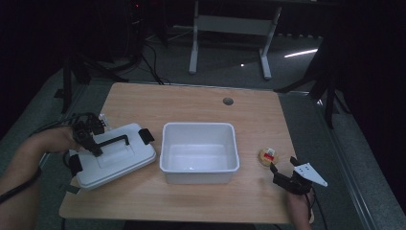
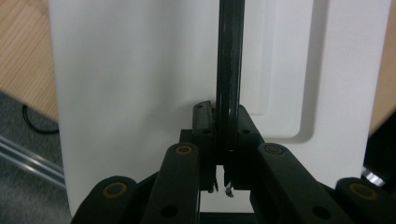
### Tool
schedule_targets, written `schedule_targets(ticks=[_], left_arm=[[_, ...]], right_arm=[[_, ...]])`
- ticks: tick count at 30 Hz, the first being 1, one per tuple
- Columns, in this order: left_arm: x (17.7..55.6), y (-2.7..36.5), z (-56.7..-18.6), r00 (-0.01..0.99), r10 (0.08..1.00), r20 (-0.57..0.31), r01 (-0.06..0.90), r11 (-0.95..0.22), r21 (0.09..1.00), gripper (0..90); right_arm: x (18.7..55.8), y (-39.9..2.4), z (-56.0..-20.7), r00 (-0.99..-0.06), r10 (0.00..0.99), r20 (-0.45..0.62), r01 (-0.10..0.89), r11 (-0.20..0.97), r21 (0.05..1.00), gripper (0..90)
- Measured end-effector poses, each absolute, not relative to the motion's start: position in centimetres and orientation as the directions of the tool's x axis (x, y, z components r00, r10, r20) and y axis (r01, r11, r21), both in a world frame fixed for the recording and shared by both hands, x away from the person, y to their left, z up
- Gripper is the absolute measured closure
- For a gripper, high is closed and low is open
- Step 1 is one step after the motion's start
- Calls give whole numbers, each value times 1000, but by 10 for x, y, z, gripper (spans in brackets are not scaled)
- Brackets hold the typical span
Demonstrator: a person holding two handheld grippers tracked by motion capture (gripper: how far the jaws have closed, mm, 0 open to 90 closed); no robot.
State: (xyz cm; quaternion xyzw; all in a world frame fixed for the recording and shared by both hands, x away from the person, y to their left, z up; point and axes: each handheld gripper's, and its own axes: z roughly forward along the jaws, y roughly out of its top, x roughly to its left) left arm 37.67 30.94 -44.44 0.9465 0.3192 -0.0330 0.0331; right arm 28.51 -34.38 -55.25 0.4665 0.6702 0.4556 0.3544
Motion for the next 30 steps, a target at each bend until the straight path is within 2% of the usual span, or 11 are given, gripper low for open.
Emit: schedule_targets(ticks=[11,21,23,24,25,28,29,30], left_arm=[[386,306,-482,778,612,-143,625,-778,65,831],[388,309,-493,773,612,-167,628,-776,65,816],[388,309,-492,768,618,-165,635,-769,77,752],[388,309,-491,764,620,-179,640,-764,84,647],[388,309,-491,764,620,-179,640,-764,84,588],[389,311,-488,753,640,-152,657,-743,126,308],[389,311,-488,756,638,-147,654,-745,130,308],[388,311,-488,762,633,-135,647,-752,129,237]], right_arm=[[285,-343,-552,-316,947,-55,301,156,941,146],[285,-343,-553,-318,946,-60,302,161,940,146],[285,-343,-553,-318,946,-62,301,162,940,146],[285,-342,-553,-319,946,-64,302,165,939,146],[285,-342,-553,-319,946,-64,302,165,939,146],[286,-343,-552,-323,944,-66,312,172,934,145],[287,-343,-552,-326,943,-65,317,174,932,145],[288,-344,-552,-332,941,-66,330,182,926,145]])
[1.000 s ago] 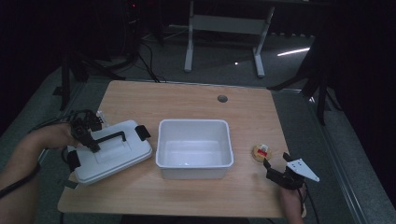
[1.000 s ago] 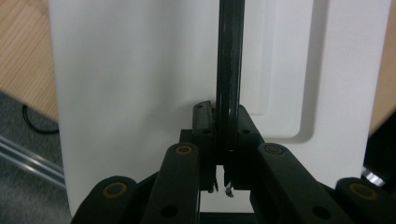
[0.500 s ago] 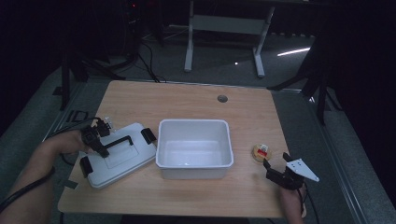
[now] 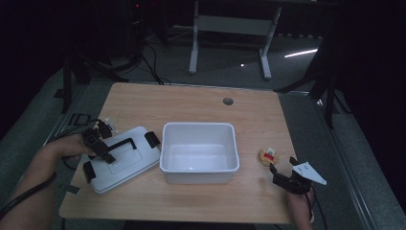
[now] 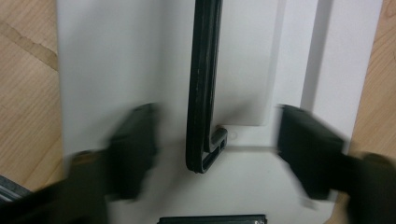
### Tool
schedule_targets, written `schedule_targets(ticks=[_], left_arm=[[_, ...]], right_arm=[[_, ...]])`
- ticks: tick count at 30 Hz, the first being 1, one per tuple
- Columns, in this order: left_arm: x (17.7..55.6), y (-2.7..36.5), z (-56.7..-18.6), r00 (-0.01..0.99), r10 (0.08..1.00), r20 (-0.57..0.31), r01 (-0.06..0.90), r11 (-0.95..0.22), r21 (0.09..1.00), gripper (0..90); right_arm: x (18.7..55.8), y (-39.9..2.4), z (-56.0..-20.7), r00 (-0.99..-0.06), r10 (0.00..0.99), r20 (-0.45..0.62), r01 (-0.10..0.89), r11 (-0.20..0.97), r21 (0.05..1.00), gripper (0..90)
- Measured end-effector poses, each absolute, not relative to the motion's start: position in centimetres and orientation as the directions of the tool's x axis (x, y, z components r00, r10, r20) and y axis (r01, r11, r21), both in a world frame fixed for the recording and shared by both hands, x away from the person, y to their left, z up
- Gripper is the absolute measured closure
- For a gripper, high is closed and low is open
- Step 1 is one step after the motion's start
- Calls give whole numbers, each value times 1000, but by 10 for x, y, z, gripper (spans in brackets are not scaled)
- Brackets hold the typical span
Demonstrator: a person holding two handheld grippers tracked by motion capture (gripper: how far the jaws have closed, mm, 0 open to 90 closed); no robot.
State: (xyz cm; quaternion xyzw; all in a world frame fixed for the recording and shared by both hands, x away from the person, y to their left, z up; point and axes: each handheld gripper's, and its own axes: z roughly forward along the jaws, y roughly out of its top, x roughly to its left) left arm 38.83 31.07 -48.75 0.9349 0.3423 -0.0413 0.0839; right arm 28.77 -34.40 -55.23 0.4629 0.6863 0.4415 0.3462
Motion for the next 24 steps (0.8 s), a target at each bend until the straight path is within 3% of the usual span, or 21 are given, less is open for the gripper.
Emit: schedule_targets(ticks=[1,2,7,14,24], left_arm=[[388,311,-488,768,631,-109,640,-756,137,142],[388,311,-488,768,631,-109,640,-756,137,113],[387,311,-487,779,622,-73,625,-765,153,95],[386,306,-488,798,600,-55,601,-787,143,95],[384,306,-484,810,585,-45,585,-798,149,95]], right_arm=[[290,-345,-552,-347,935,-72,360,204,910,144],[291,-347,-551,-357,931,-76,373,216,902,145],[294,-354,-546,-396,917,-47,433,231,871,144],[297,-376,-539,-477,877,-60,558,355,750,145],[302,-386,-528,-551,834,-26,628,435,645,139]])
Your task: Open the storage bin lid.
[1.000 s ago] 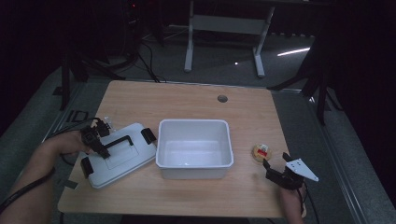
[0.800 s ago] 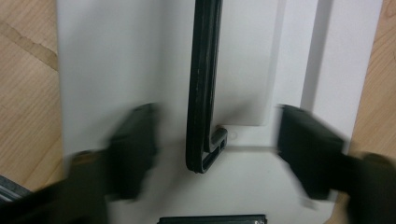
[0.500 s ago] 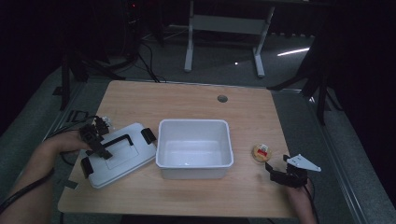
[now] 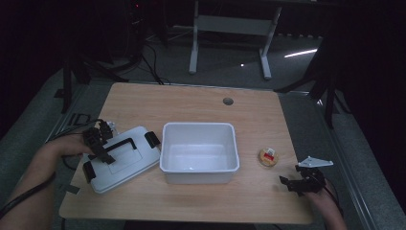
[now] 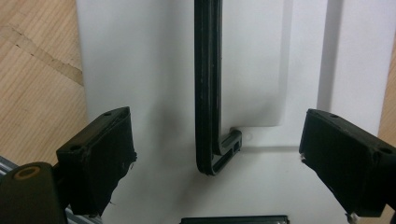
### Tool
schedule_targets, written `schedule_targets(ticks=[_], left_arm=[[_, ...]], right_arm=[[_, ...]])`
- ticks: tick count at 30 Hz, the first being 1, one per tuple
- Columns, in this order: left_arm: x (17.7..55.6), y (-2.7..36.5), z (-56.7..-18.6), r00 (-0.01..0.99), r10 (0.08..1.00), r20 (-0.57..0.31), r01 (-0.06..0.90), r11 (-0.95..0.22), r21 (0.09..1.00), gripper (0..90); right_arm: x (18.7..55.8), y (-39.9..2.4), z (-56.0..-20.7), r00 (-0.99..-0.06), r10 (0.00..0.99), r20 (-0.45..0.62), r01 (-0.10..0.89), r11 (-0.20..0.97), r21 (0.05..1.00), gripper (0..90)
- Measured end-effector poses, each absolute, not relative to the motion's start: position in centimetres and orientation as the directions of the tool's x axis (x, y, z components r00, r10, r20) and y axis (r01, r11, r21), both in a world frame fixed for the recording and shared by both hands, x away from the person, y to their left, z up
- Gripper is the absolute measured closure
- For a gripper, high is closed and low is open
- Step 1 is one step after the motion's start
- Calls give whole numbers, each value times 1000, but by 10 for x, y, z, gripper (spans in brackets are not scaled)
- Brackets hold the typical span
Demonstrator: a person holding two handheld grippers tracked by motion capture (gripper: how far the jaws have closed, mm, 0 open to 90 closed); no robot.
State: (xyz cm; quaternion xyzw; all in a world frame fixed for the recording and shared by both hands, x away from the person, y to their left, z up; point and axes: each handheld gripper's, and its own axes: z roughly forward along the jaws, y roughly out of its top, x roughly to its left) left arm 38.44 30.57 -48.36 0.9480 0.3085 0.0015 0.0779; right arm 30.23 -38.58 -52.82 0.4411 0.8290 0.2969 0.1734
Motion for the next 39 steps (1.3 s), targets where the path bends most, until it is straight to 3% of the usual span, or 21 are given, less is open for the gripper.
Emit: schedule_targets(ticks=[13,32,35,39], left_arm=[[383,308,-484,810,584,-61,586,-798,139,96],[382,303,-478,822,567,-55,569,-817,89,101],[381,303,-478,822,567,-54,569,-818,84,101],[380,300,-478,827,559,-61,562,-824,77,101]], right_arm=[[318,-372,-519,-673,738,-54,649,624,435,137],[342,-347,-503,-838,544,-38,533,832,155,127],[347,-339,-503,-864,504,9,504,862,55,138],[355,-332,-501,-876,483,1,483,876,-8,134]])
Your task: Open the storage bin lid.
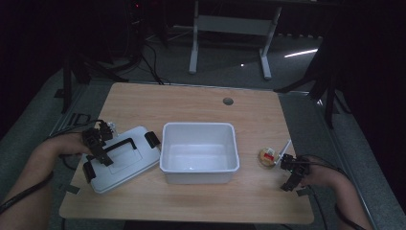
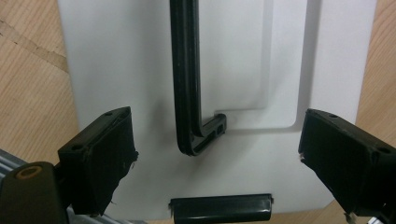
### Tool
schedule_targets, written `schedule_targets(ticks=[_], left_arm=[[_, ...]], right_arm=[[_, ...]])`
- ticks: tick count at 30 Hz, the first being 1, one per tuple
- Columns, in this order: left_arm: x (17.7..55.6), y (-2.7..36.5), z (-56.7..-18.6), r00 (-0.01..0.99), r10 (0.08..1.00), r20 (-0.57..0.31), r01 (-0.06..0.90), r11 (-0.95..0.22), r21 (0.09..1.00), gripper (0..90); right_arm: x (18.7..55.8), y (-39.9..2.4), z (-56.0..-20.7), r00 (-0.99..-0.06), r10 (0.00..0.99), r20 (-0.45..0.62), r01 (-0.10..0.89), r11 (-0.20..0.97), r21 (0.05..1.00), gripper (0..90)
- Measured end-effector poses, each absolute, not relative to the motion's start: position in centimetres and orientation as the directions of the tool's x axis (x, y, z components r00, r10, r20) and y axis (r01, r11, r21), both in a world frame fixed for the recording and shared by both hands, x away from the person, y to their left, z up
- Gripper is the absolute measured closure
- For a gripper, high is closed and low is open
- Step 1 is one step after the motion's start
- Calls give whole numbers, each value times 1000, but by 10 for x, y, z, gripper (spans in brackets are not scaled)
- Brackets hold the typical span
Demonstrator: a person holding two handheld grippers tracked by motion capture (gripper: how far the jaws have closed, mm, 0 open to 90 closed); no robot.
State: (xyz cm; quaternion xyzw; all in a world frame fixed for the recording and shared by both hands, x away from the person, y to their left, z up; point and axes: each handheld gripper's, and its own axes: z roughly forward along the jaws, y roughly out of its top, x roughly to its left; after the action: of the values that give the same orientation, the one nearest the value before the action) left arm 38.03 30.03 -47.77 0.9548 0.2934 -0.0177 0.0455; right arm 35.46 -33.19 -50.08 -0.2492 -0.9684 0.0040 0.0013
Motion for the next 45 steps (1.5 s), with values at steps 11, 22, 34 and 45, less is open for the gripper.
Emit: schedule_targets(ticks=[11,22,34,45], left_arm=[[382,298,-476,826,557,-81,563,-822,87,101],[383,296,-478,827,556,-79,561,-826,59,100],[383,294,-477,833,548,-82,553,-831,63,100],[382,294,-477,830,549,-97,556,-829,59,100]], right_arm=[[377,-326,-491,-897,440,-27,440,898,24,144],[409,-312,-492,-893,449,-31,449,893,-14,132],[426,-297,-495,-914,405,-15,406,914,-6,135],[426,-284,-502,-984,139,-112,143,989,-30,172]])
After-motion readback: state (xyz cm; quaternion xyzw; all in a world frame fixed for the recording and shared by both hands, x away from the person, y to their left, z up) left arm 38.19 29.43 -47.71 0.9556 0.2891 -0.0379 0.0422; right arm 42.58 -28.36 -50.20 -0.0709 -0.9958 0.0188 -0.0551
